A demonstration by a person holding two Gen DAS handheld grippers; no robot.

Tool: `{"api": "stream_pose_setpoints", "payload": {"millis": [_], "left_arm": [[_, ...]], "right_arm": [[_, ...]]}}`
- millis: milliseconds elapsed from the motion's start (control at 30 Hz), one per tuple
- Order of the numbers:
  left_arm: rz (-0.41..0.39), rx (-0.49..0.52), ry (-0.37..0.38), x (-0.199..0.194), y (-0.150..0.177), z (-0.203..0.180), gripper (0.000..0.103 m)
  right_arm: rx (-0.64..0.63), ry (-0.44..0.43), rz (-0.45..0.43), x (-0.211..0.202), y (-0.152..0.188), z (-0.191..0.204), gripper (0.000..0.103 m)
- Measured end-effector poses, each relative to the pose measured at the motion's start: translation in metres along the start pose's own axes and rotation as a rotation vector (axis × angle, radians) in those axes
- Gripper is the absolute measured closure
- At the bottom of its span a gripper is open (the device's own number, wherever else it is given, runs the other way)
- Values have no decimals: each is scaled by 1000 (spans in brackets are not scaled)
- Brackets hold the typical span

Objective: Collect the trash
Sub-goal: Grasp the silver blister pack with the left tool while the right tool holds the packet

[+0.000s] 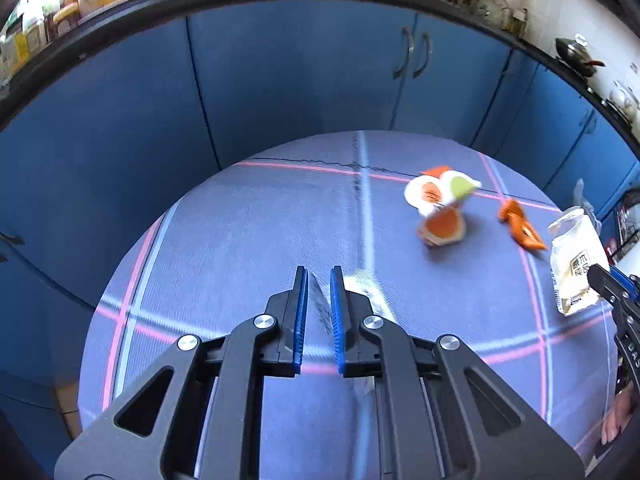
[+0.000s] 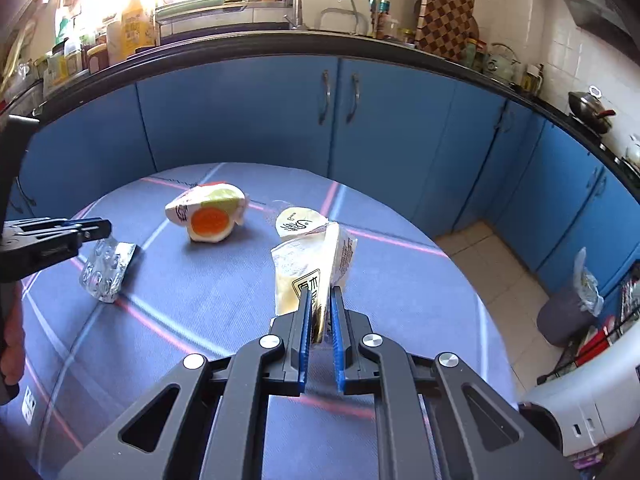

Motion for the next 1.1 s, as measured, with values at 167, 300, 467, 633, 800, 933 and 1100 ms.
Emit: {"api": "stream_pose_setpoints", "payload": {"millis": [167,300,467,633,800,933,1100], "left_arm": [[-23,29,20,-30,11,-17,91],[-47,40,2,-51,17,-22,91],[33,-73,22,-34,18,0,89],[114,-156,52,-10,22,7,80],[-84,-148,-54,-25,13,-2,4],[-134,-152,-3,-30,8,-10,3],[-49,-122,-41,-10,14,-21,4]], "right_arm": [[26,4,11,-18,15,-10,93],[41,1,-2,-40,23,-17,93],[54,-4,-31,-60,28,-24,93],[61,-23,-22,-55,31,-24,93],[55,-32,-17,-43,27,-24,93],[56,-40,0,-32,27,-26,93],[69,-60,11,-21,29,-28,93]]}}
Point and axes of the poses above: each gripper's, at about its wrist camera, not at the fingertips, and x roughly the way its jaws point, z to its left, y to its underside, the point moved 5 cm from there along x, roughly the way its jaws point, and after that the axes turned 7 degrees about -y, right-handed, at the moved point
